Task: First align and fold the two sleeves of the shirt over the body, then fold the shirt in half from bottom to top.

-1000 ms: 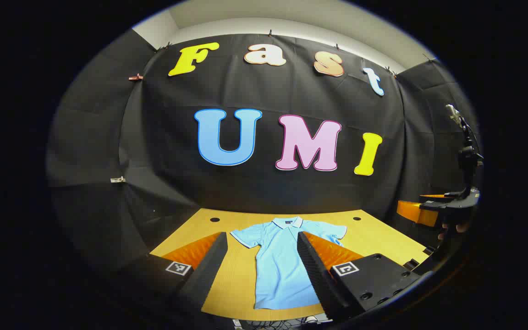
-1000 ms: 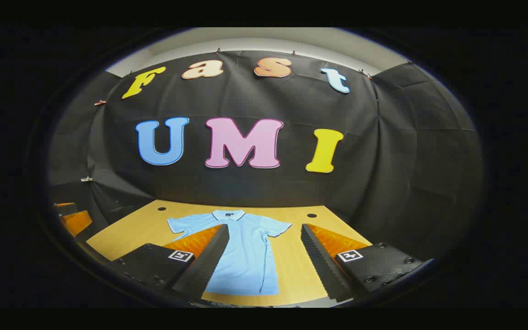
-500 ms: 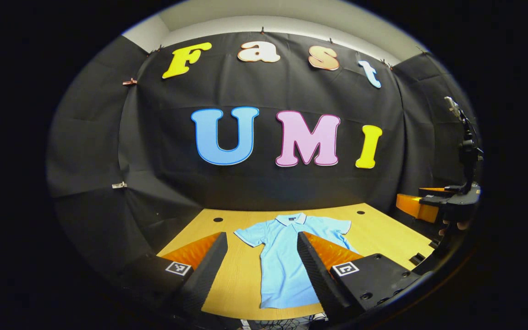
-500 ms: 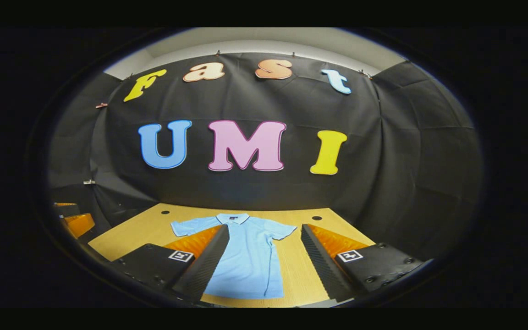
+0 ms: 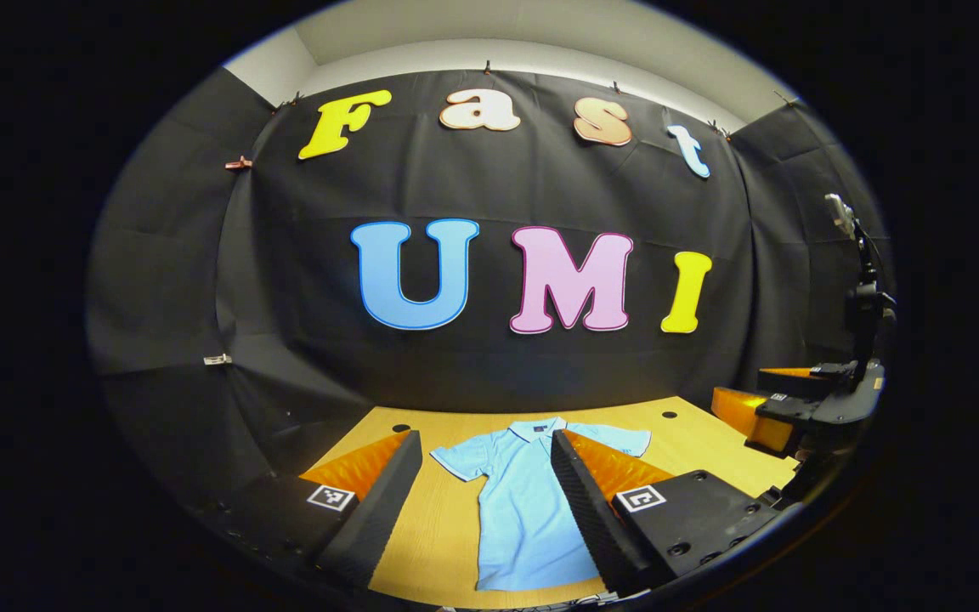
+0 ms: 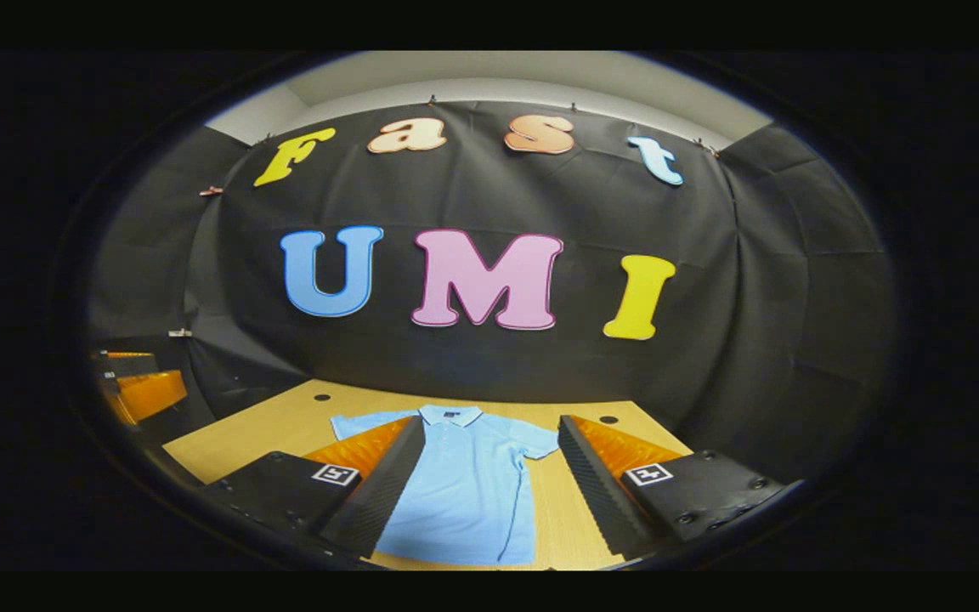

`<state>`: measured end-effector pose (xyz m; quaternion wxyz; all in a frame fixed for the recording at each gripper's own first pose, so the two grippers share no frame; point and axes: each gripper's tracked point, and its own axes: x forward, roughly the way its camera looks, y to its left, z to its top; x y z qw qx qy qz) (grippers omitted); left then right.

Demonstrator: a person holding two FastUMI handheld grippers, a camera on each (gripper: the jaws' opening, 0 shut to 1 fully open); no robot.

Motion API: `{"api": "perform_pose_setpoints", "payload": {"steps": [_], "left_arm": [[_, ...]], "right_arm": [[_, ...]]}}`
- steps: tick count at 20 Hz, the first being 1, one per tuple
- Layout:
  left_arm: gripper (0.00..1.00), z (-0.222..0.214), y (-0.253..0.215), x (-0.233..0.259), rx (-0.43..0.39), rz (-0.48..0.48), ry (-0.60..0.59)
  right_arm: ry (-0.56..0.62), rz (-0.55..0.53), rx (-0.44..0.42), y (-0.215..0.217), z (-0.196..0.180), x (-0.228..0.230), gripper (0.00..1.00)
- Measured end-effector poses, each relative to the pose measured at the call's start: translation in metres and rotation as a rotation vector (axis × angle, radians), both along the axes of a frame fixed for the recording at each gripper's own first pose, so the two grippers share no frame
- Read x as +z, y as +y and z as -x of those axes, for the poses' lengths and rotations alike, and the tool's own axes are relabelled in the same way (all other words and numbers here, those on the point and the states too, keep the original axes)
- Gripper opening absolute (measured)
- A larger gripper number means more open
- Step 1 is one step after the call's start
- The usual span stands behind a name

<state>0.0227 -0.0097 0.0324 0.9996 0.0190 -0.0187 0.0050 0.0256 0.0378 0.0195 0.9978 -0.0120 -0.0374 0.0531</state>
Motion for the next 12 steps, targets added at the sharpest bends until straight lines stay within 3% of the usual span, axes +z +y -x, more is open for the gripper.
{"api": "perform_pose_setpoints", "payload": {"steps": [12], "left_arm": [[0.96, -0.028, -0.014, 0.001, -0.044, 0.046, -0.013]], "right_arm": [[-0.004, -0.017, -0.083, -0.041, -0.017, 0.011, 0.97]]}}
